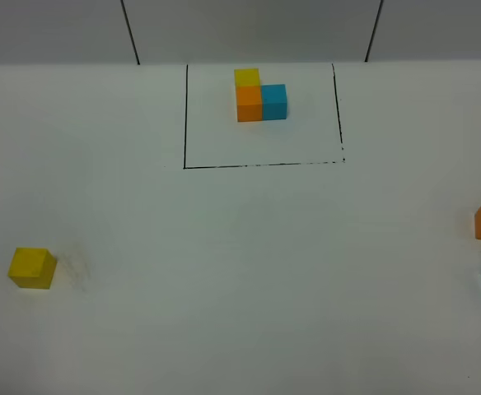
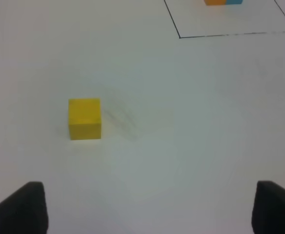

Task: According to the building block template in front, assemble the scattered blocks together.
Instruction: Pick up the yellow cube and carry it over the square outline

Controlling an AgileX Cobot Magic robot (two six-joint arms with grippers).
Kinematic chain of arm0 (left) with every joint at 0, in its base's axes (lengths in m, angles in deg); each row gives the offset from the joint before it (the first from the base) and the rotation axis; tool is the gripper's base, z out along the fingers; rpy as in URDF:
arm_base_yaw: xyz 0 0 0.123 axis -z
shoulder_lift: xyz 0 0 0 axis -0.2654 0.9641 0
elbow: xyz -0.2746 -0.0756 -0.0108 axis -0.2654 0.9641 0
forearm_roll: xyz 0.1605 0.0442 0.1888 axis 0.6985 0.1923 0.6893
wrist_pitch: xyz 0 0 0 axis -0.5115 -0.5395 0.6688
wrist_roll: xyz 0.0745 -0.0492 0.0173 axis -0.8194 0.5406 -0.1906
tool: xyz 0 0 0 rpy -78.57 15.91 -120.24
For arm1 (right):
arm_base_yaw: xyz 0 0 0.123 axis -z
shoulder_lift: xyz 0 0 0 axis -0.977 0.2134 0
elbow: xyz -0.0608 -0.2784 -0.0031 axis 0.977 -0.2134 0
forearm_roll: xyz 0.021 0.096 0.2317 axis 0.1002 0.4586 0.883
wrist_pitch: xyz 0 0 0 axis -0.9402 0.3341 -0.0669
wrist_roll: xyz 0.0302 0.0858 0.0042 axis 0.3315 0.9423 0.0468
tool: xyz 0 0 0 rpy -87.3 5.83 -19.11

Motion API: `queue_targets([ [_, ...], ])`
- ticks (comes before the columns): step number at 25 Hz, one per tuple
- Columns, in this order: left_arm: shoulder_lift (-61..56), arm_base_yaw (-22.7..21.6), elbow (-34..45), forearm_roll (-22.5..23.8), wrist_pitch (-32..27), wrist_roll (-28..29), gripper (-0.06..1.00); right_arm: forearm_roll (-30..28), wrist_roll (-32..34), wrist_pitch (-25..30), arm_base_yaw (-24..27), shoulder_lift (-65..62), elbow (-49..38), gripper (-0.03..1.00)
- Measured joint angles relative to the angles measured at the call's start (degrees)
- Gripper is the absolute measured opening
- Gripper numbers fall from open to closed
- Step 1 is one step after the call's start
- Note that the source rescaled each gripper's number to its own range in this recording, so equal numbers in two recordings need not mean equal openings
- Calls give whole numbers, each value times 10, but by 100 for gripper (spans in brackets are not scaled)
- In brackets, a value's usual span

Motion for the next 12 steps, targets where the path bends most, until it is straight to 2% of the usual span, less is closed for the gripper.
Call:
queue_targets([
  [12, 0, 0, 0, 0, 0, 0, 84, 0, 0, 0, 0, 0, 0, 70],
])
